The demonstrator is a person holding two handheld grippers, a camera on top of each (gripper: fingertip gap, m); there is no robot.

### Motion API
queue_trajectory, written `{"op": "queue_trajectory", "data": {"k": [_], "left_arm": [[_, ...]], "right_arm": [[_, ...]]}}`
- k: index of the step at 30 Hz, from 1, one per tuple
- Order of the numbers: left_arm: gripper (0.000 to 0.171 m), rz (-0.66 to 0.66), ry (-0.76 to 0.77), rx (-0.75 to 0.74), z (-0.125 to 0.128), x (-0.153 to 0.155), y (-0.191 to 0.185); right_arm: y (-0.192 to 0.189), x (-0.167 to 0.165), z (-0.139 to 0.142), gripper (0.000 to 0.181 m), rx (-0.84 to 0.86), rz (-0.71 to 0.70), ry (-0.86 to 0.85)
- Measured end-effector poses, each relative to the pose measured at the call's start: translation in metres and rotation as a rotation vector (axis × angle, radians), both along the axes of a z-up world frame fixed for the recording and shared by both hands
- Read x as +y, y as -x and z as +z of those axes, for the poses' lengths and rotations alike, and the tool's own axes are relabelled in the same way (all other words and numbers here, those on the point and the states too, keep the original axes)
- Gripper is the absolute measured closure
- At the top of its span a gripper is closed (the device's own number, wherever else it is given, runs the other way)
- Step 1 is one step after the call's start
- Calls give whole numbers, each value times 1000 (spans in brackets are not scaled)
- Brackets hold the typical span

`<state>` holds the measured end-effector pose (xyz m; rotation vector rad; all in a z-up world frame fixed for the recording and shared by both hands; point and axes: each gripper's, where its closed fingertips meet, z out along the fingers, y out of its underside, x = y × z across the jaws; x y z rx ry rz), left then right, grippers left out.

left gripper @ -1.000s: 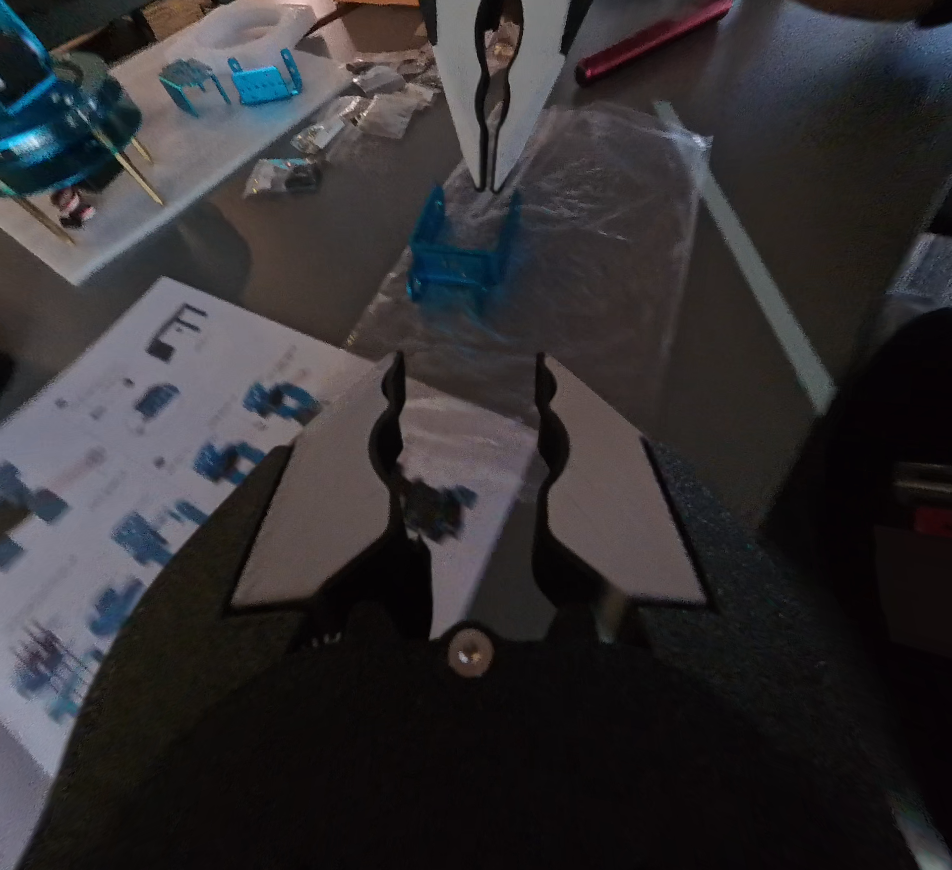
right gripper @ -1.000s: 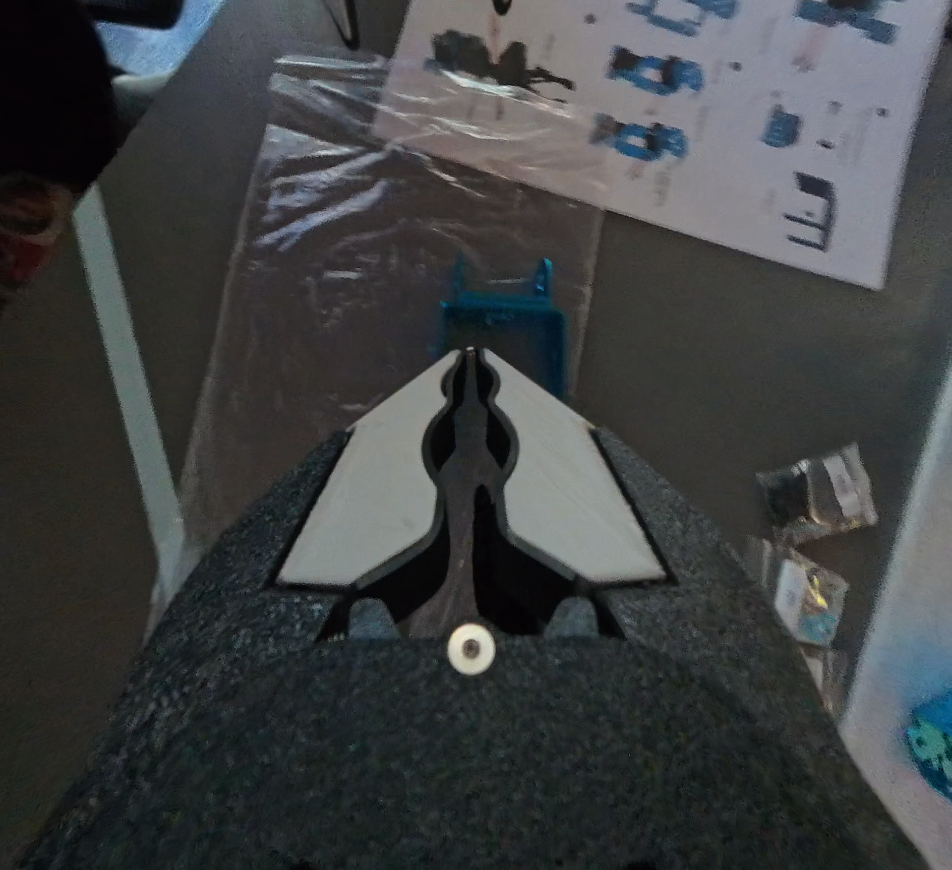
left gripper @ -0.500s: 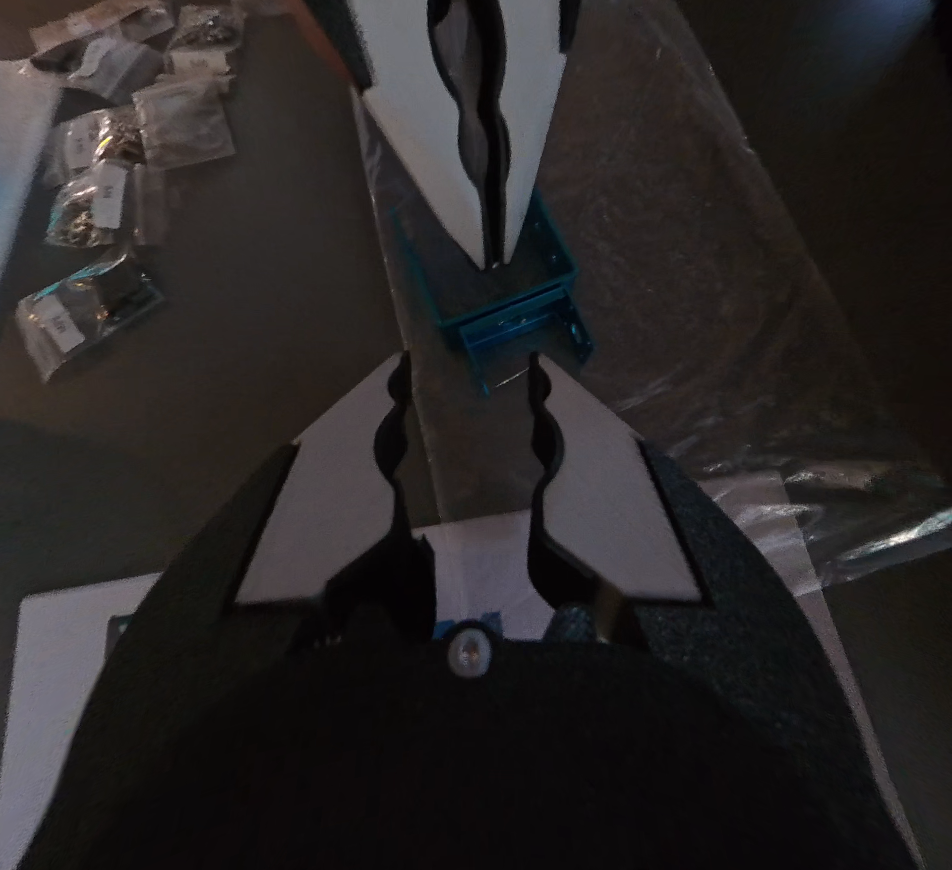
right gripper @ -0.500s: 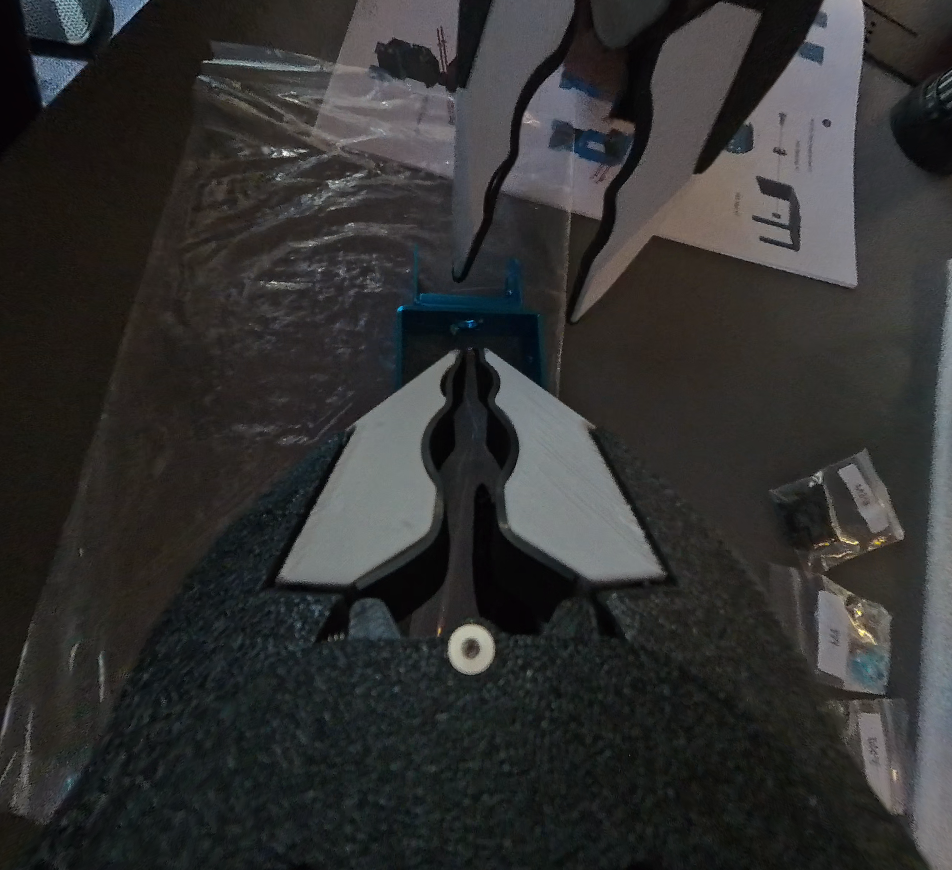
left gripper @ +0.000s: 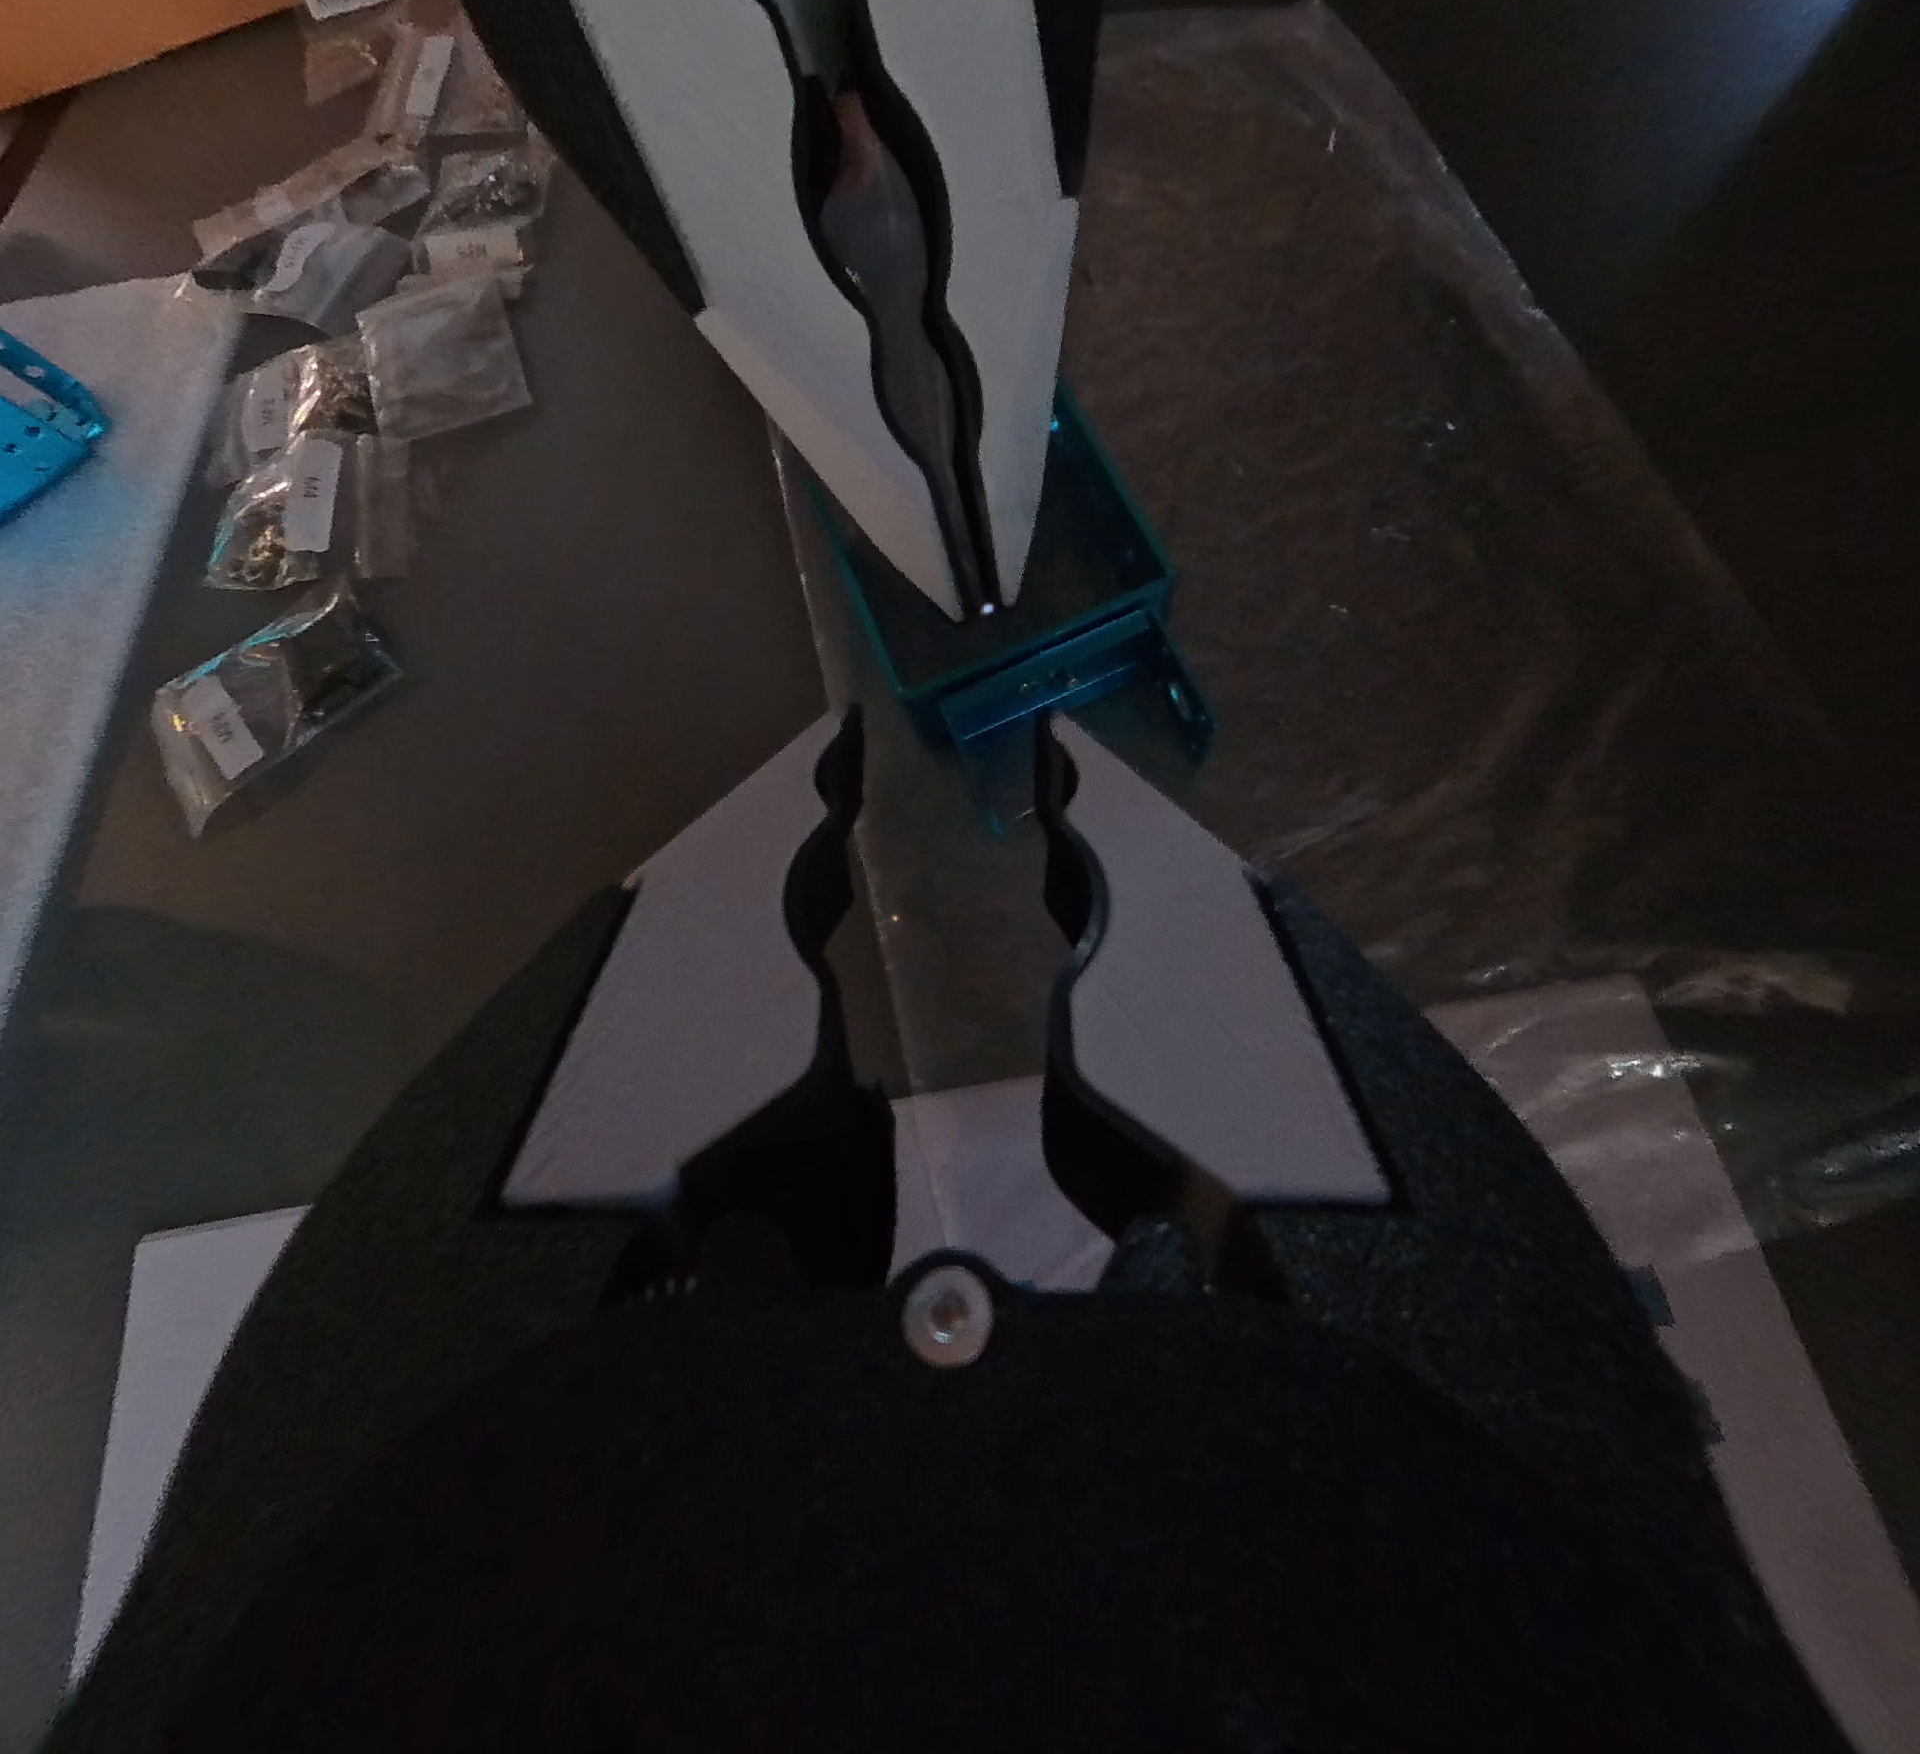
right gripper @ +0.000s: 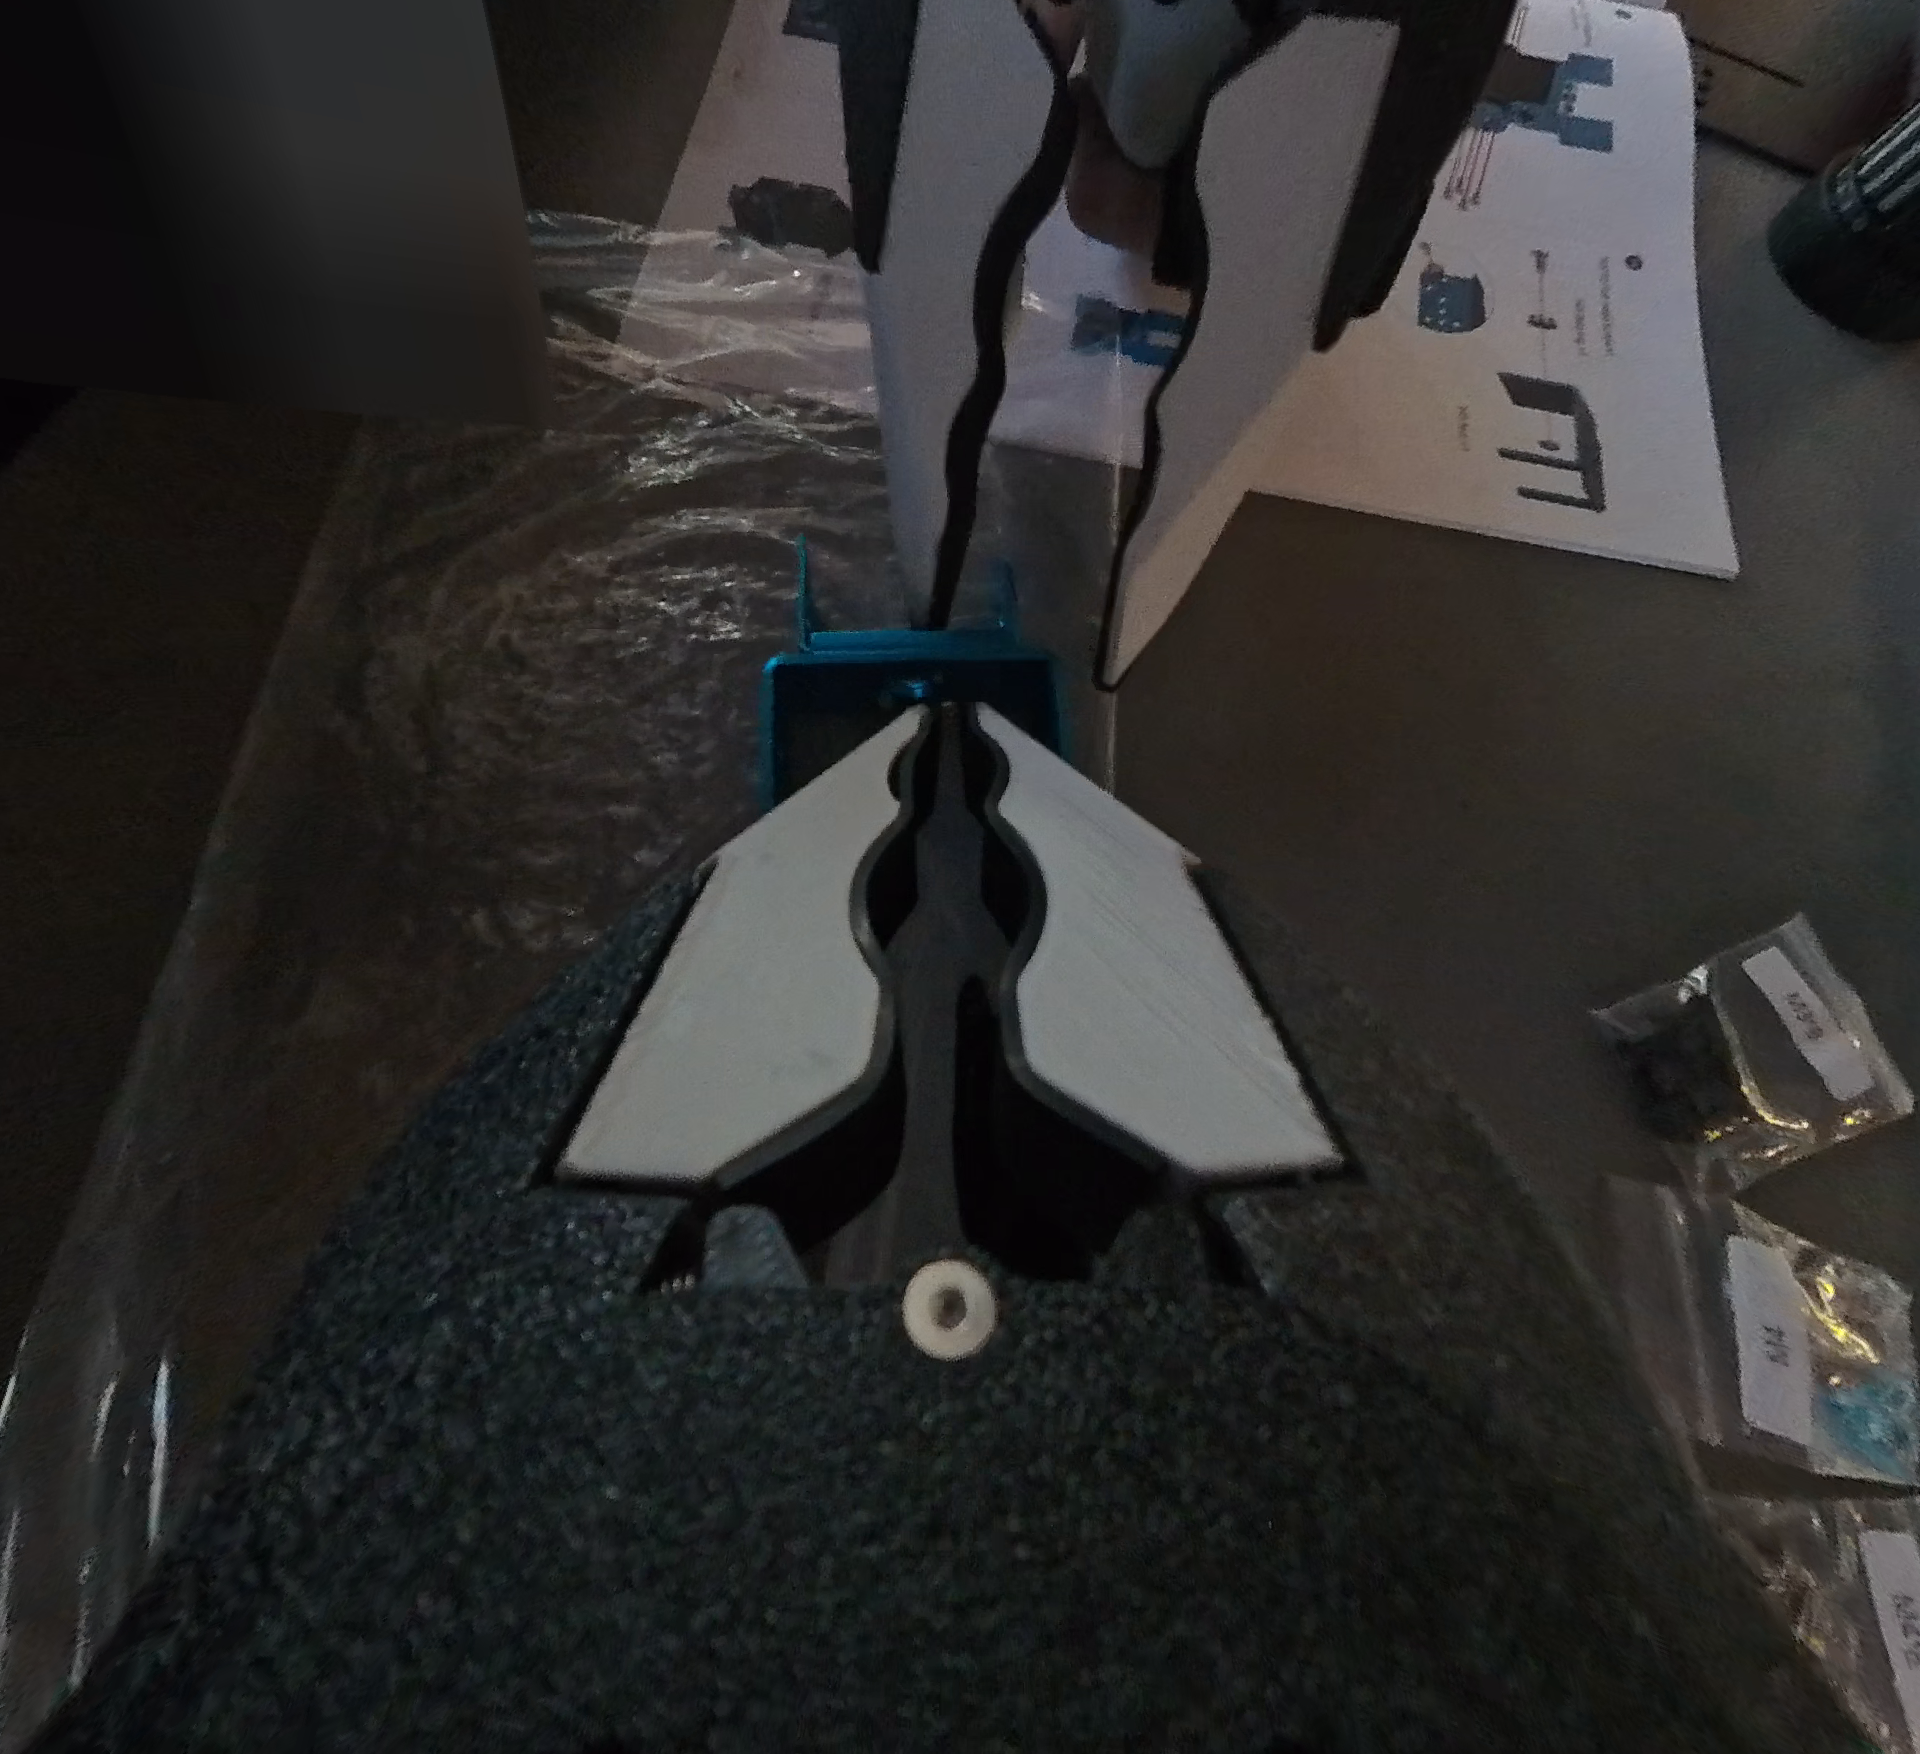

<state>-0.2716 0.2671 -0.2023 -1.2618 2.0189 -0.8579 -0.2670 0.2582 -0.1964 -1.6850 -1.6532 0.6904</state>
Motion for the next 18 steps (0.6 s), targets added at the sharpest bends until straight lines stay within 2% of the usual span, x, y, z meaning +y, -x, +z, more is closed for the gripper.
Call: {"op": "queue_trajectory", "data": {"k": [8, 18], "left_arm": [[140, 13, 39, 1, 2, 2, -1], [146, 12, -2, -19, 2, 0, -5]], "right_arm": [[5, 0, 1, 178, 11, 19, 9], [7, -2, -2, 178, -2, 36, 11]]}}
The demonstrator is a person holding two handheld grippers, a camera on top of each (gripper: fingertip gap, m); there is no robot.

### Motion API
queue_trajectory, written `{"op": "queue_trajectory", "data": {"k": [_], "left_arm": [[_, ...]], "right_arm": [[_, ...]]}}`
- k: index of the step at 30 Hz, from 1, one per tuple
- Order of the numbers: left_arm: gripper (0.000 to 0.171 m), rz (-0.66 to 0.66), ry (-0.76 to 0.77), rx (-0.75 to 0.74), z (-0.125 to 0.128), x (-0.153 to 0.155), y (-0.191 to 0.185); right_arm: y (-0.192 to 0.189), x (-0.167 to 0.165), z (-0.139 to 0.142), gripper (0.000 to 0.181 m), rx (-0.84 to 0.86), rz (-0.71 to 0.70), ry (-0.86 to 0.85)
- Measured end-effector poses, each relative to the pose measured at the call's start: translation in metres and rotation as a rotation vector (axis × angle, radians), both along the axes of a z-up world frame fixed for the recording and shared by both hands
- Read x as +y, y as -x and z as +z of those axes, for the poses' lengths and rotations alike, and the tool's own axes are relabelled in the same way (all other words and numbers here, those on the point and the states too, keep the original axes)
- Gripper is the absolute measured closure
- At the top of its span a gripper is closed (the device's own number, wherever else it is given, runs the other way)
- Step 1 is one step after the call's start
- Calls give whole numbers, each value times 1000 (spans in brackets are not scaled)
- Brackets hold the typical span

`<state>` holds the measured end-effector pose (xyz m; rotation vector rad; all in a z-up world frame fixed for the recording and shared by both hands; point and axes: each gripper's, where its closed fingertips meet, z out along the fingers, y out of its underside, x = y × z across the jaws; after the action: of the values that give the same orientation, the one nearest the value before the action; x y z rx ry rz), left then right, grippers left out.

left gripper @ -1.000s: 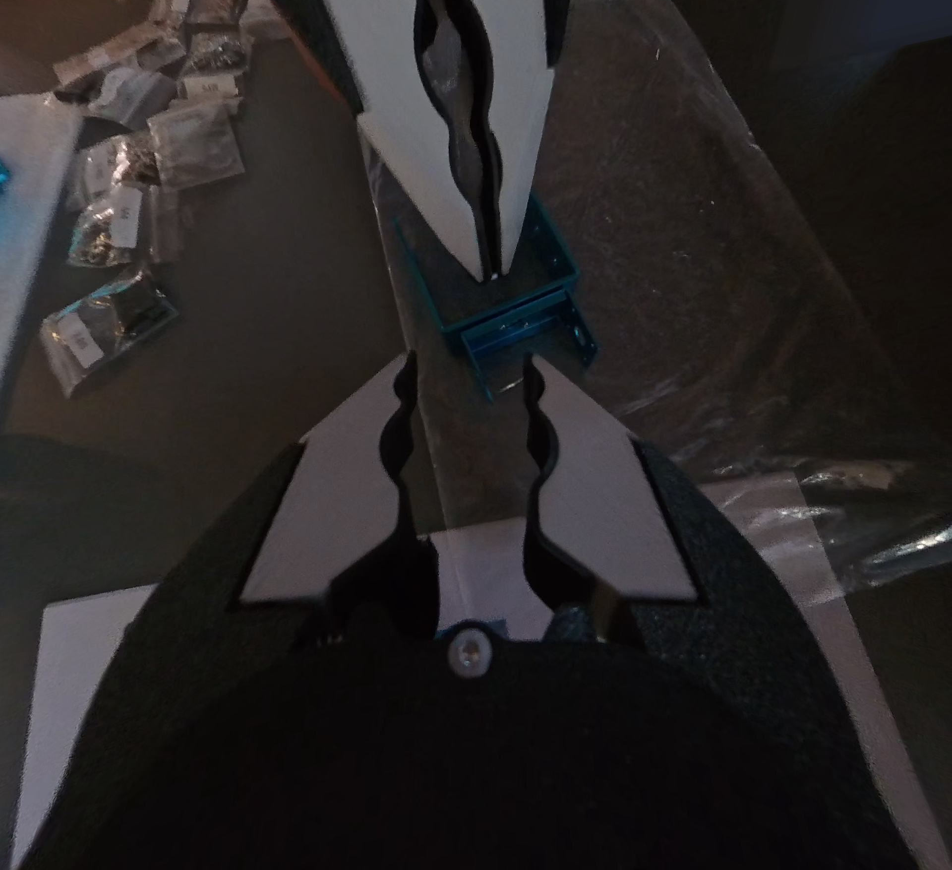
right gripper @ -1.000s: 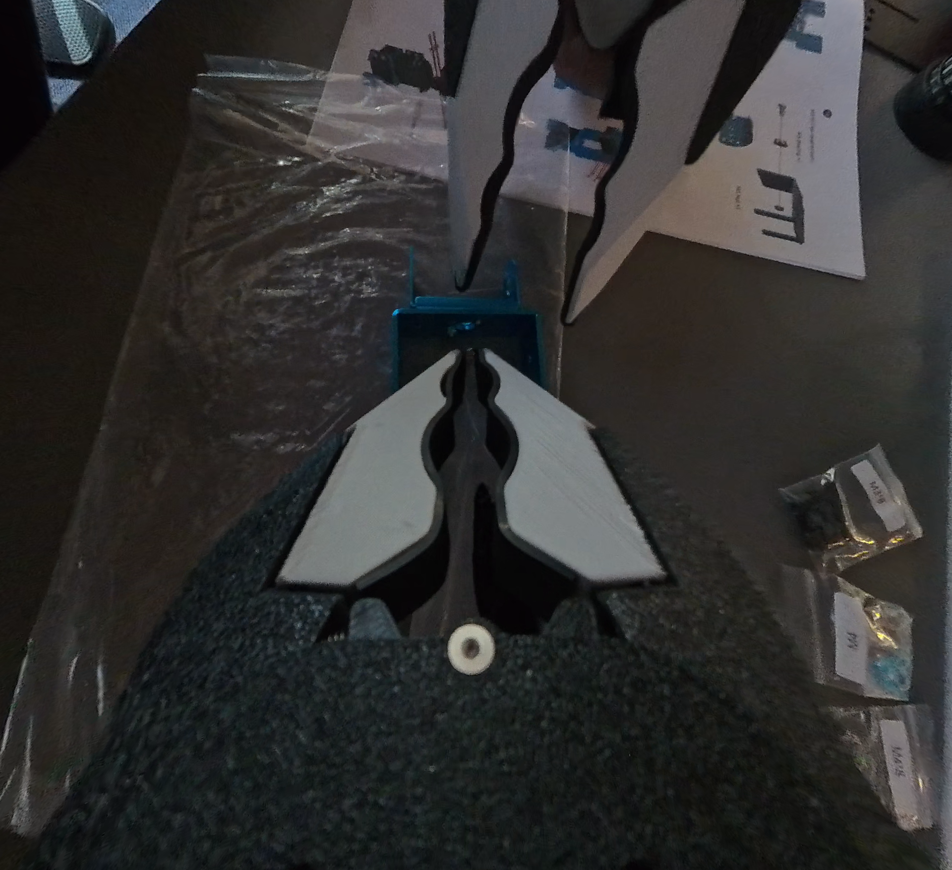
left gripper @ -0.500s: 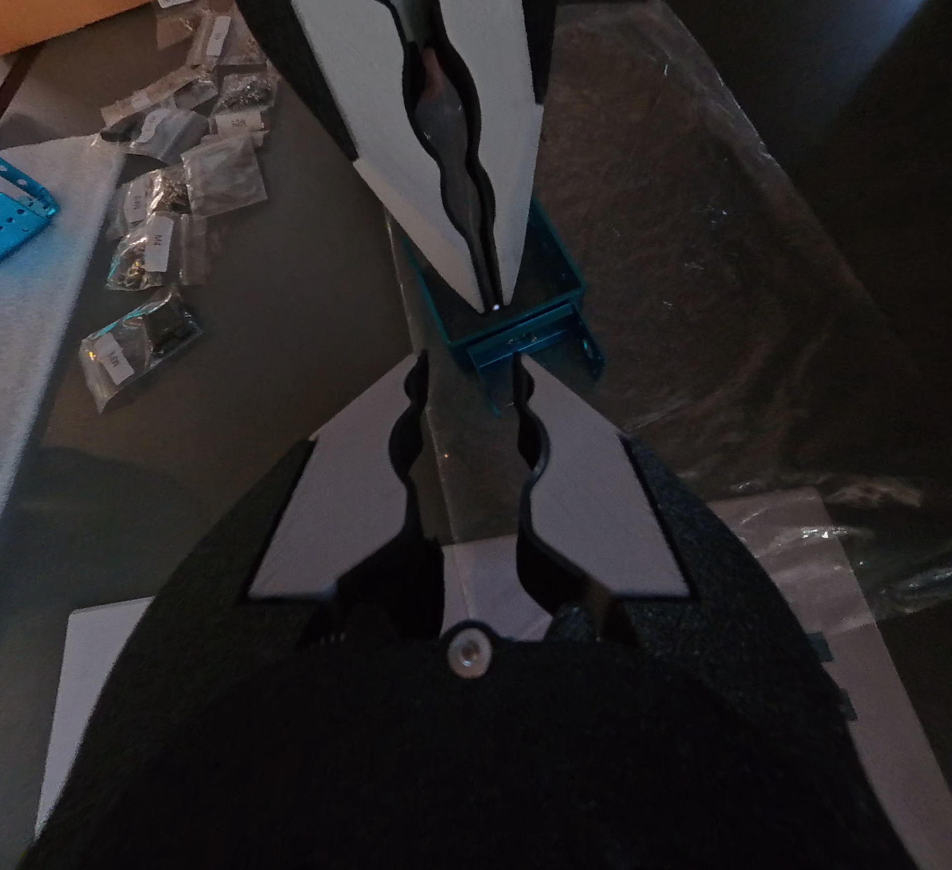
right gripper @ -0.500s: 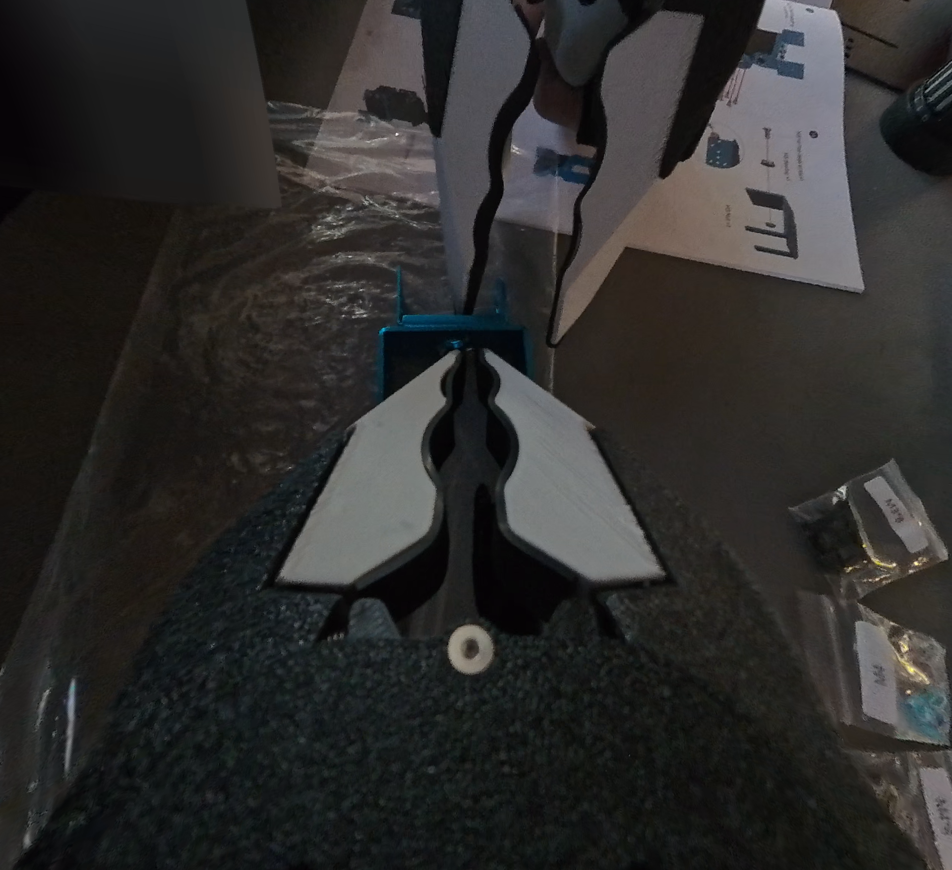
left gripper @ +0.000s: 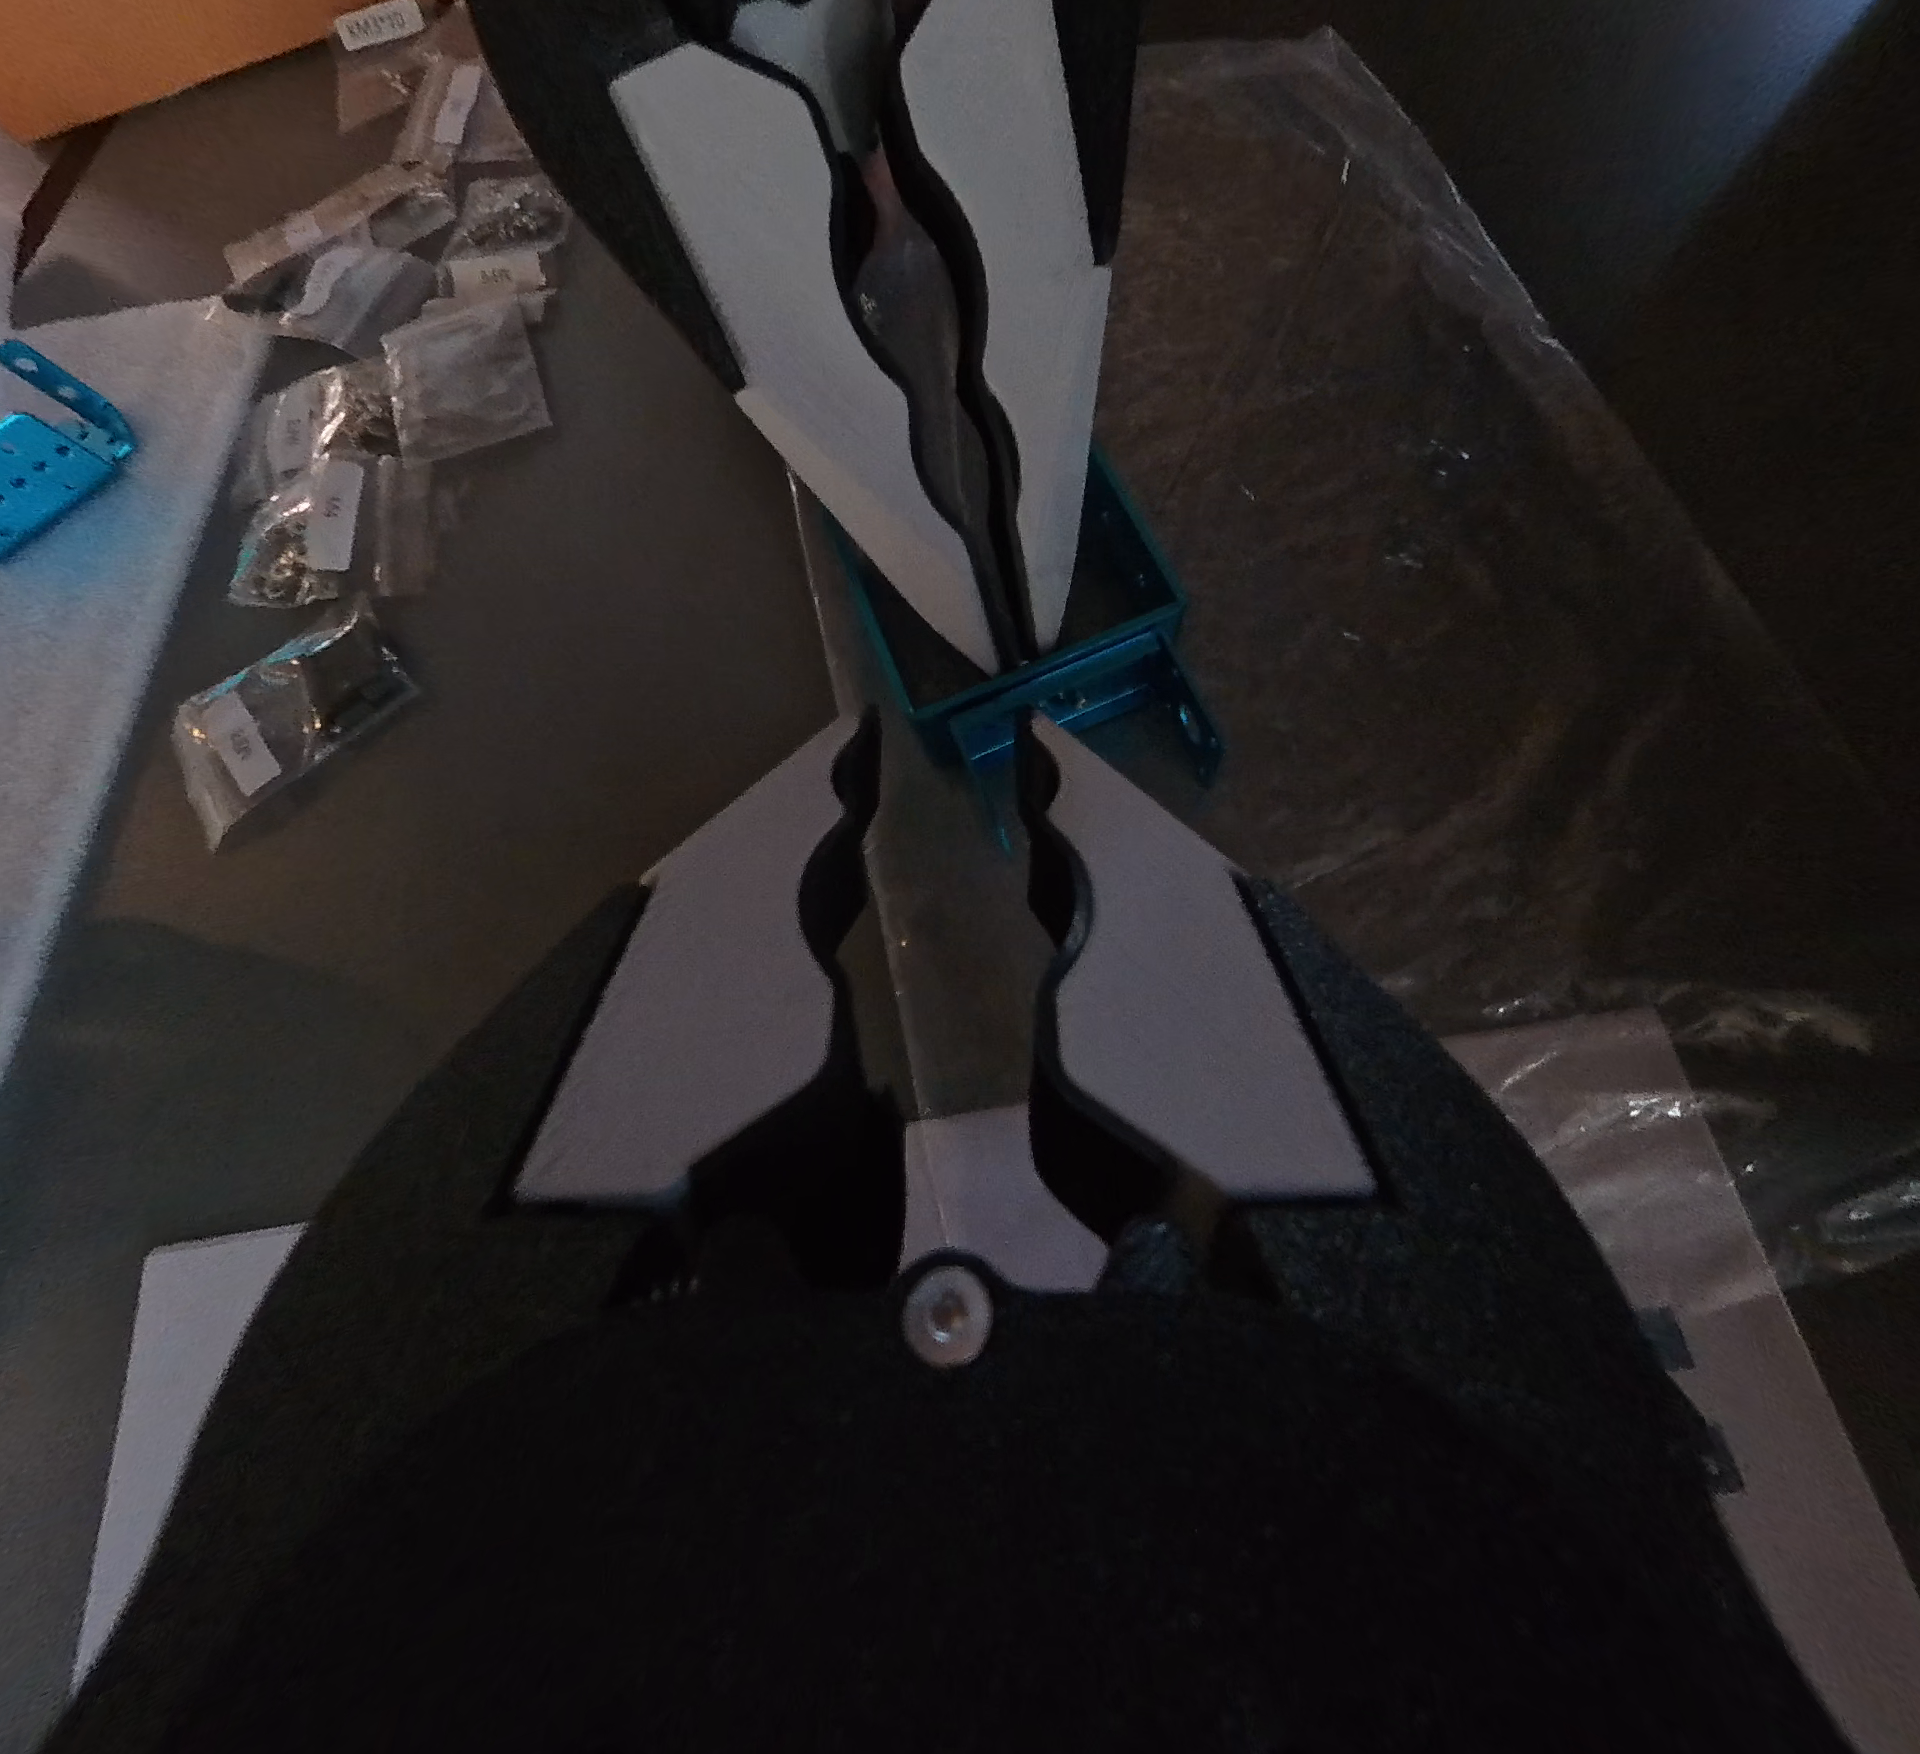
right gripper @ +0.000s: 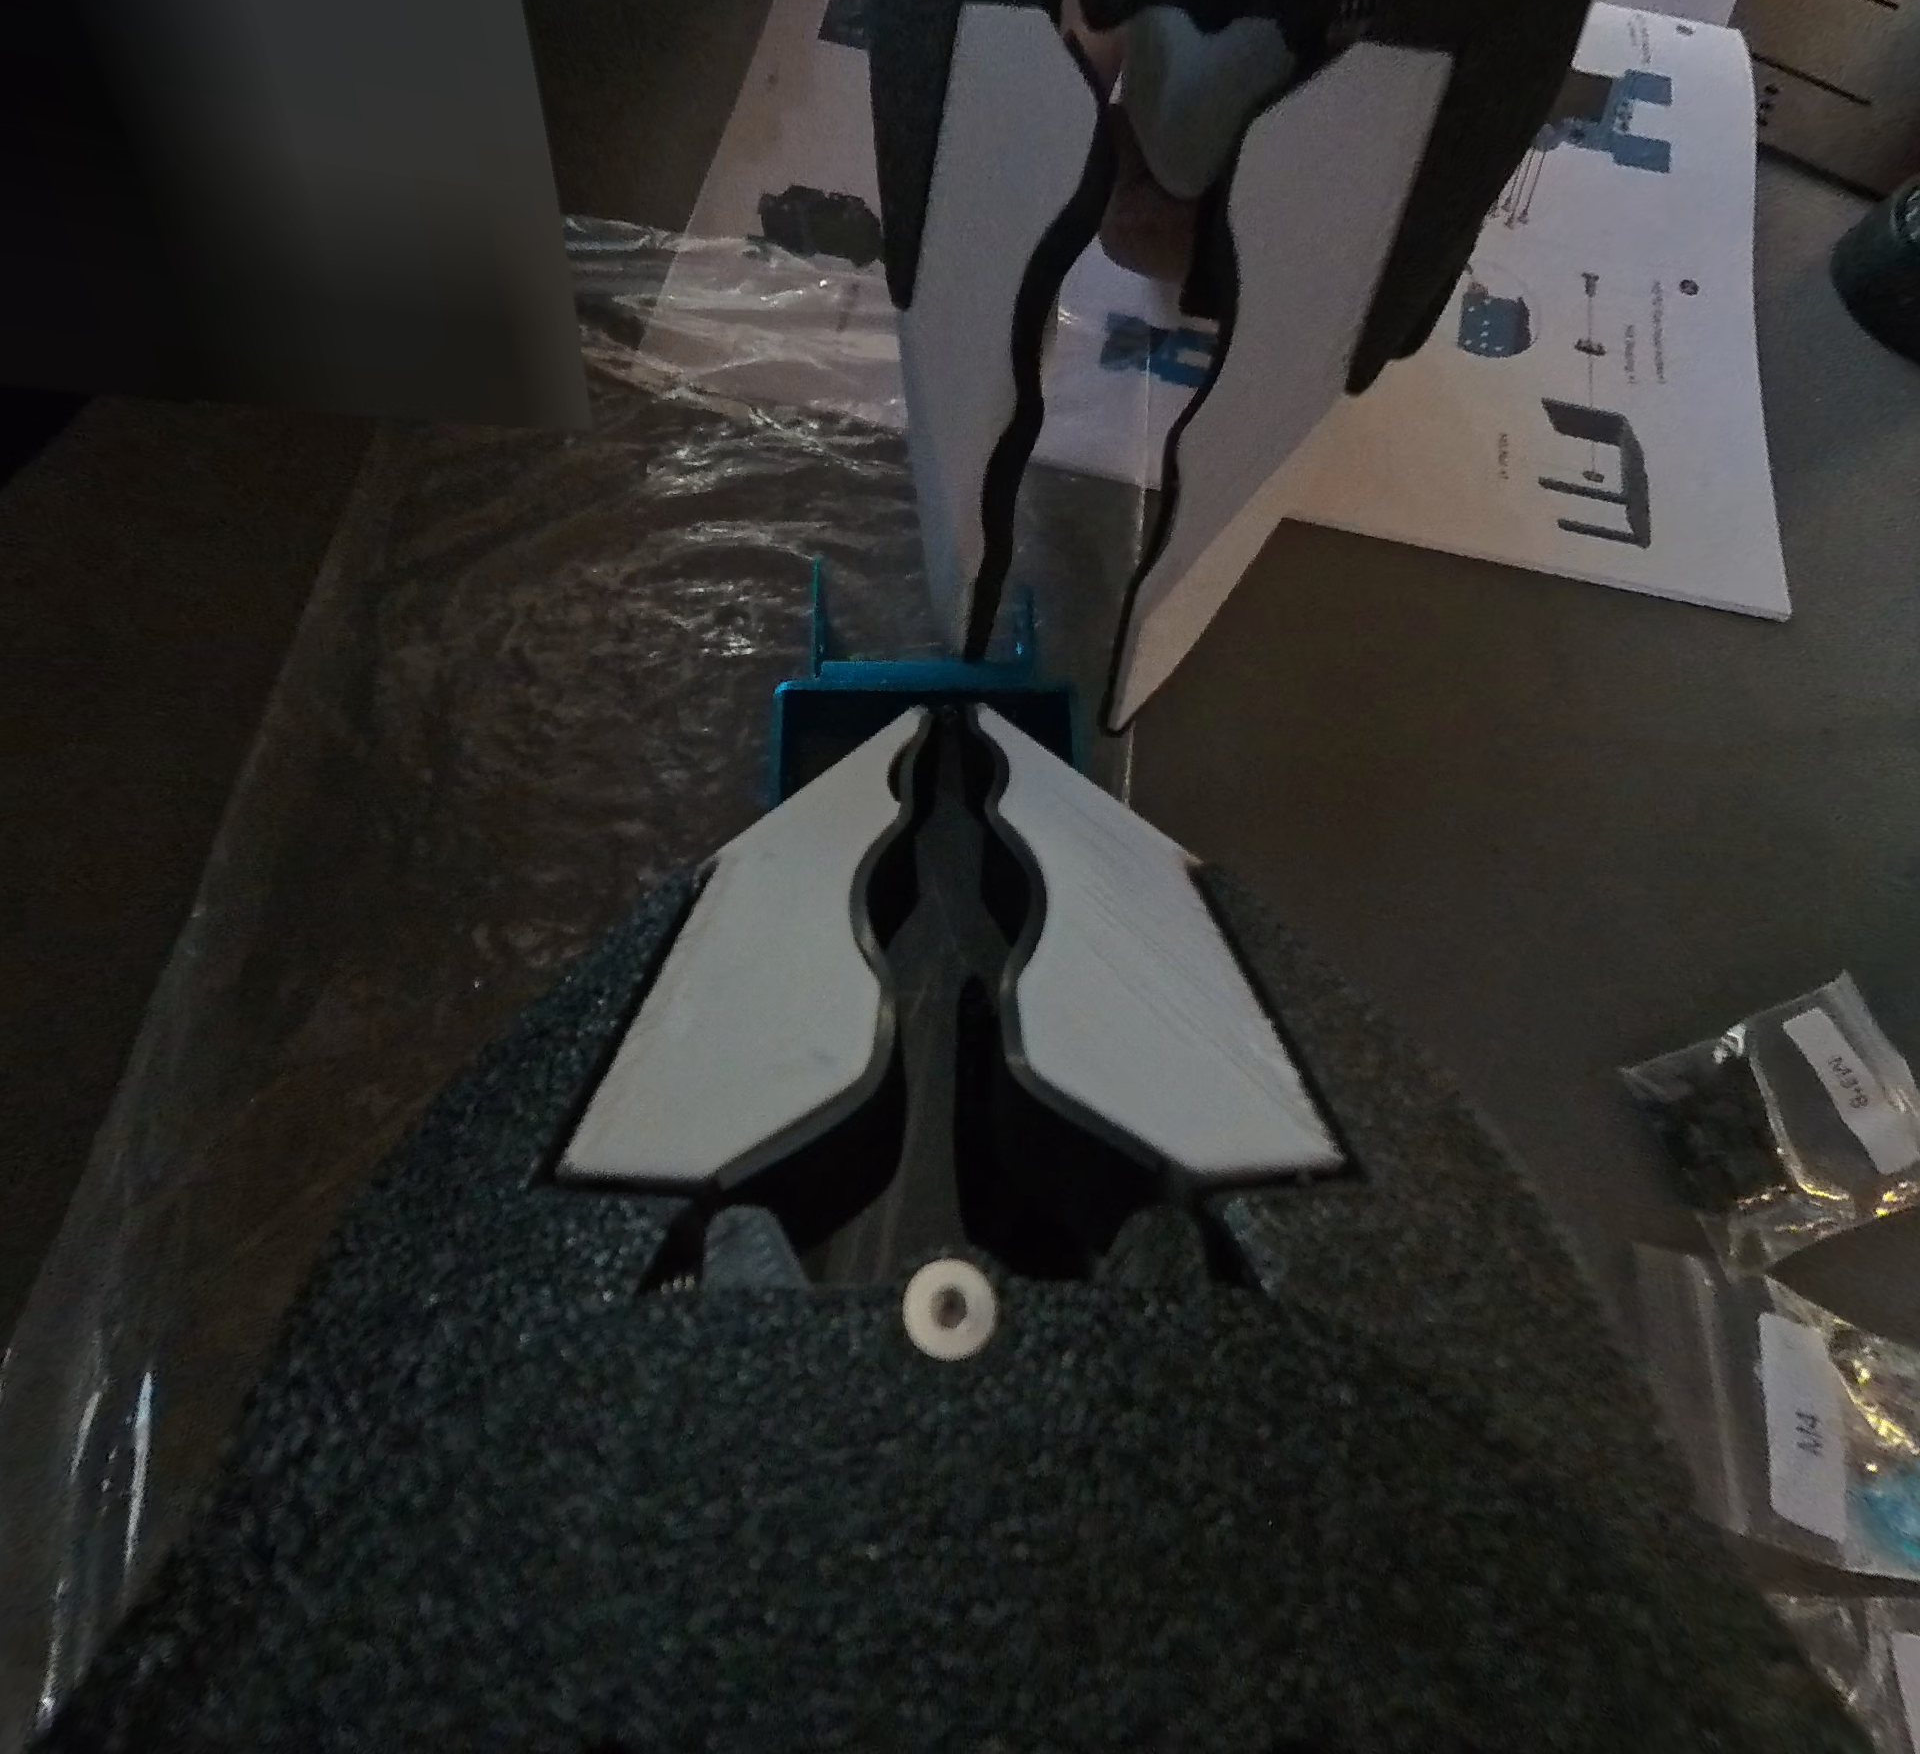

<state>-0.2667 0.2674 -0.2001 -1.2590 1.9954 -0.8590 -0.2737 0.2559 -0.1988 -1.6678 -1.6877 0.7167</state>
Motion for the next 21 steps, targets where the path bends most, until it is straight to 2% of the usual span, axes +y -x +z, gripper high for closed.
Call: {"op": "queue_trajectory", "data": {"k": [21], "left_arm": [[151, -21, -64, 15, -6, -4, 0]], "right_arm": [[2, 1, -4, 174, -6, -16, 18]]}}
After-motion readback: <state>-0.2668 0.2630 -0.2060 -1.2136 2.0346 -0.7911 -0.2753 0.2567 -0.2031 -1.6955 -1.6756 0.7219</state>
